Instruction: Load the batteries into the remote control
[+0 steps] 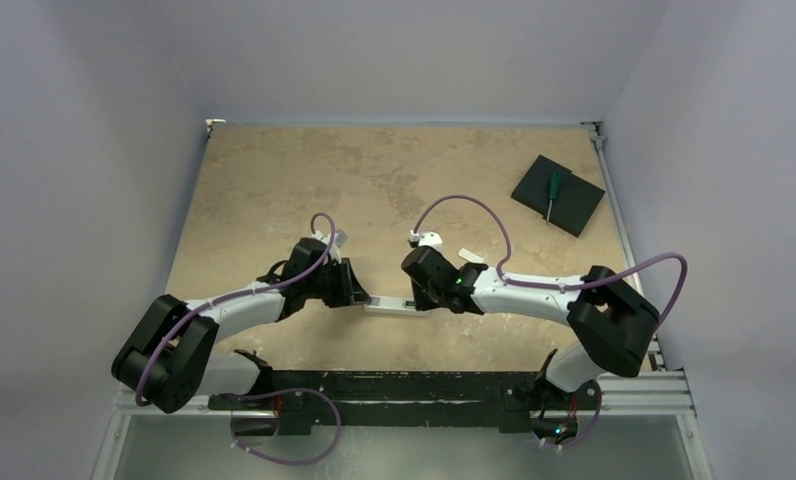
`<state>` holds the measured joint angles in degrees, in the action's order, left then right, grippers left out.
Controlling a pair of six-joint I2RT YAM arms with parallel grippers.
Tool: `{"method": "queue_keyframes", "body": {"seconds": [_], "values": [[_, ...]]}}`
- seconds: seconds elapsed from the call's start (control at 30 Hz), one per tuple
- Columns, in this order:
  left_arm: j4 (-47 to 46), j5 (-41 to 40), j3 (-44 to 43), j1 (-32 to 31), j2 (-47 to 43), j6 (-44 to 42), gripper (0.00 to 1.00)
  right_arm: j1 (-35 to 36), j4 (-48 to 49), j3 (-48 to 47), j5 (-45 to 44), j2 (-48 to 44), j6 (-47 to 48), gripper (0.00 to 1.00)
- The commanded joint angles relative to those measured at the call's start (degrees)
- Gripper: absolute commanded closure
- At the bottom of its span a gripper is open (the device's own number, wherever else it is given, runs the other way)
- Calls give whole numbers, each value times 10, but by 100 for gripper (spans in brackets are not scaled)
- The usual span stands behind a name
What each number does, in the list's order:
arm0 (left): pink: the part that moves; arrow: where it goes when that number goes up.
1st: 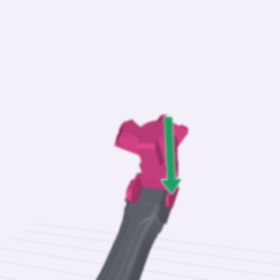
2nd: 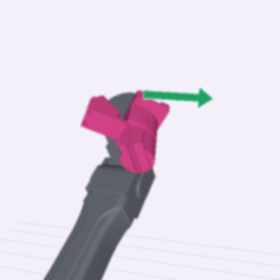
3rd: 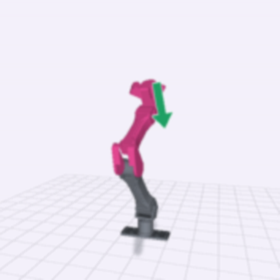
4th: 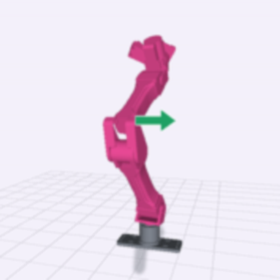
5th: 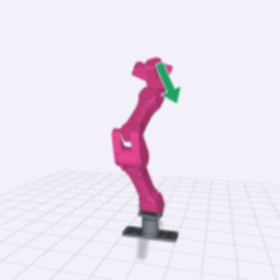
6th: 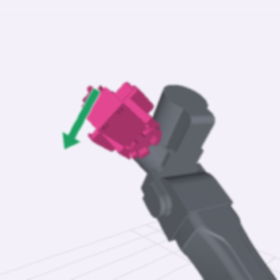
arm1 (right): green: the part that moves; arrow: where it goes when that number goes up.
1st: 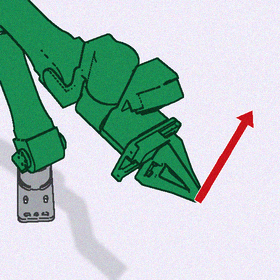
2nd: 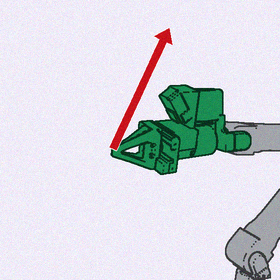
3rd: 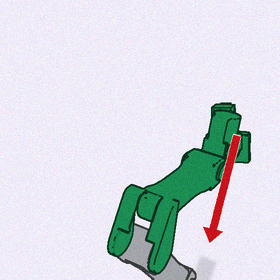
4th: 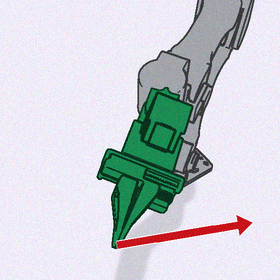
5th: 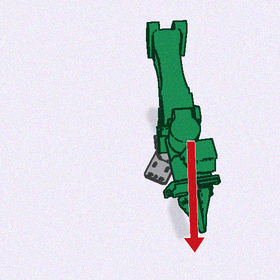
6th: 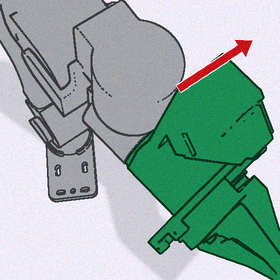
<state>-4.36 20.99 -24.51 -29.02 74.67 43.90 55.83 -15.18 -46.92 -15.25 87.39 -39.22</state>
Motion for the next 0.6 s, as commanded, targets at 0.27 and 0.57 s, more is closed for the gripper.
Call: {"method": "queue_keyframes", "body": {"seconds": [0.27,0.57], "values": [[-20,8,-7,-4,1,-12,81,3,-16,-12,10,29,58,100],[-17,6,-6,-4,-1,-15,80,4,-24,-29,0,3,59,97]]}}
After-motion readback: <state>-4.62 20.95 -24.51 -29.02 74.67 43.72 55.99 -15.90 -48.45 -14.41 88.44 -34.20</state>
